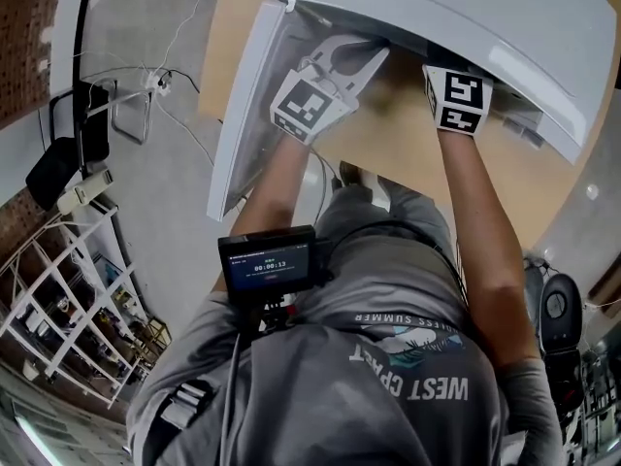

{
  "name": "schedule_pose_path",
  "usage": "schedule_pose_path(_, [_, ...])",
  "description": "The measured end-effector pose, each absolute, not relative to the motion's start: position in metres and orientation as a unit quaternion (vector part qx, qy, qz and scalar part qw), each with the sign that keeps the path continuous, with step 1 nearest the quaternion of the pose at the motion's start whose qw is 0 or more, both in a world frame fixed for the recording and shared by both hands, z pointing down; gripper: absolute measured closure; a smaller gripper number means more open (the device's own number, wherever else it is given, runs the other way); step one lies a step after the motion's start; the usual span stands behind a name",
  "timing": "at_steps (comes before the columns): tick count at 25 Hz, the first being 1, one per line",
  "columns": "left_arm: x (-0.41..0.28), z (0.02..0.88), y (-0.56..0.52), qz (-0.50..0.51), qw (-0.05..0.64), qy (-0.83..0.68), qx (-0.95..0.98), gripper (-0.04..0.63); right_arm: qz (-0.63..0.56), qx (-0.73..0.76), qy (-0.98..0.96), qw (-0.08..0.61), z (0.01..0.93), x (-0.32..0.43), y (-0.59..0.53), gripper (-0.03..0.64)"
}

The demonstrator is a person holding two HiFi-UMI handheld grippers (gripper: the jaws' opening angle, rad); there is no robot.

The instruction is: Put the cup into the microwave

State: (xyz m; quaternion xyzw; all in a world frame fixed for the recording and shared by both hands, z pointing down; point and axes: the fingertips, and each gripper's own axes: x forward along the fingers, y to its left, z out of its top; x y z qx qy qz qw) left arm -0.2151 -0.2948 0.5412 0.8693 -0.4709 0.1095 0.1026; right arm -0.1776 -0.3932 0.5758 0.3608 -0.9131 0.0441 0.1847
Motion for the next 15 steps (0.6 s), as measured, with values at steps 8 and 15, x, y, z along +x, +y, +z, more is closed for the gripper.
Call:
schedule_pose_path(8, [-0.2135, 0.5439, -0.2911, 0.109, 0.101, -0.471, 0.87, 0.574, 0.056, 0.349, -0.918, 0.179, 0.5825, -0.1769, -0.3891, 0.549])
schedule_pose_path(15, [-0.2126, 0.5436, -0.2901, 0.111, 0.097, -0.469, 0.871, 0.574, 0.068, 0.336, -0.924, 0.171, 0.5846, -0.1804, -0.3842, 0.506])
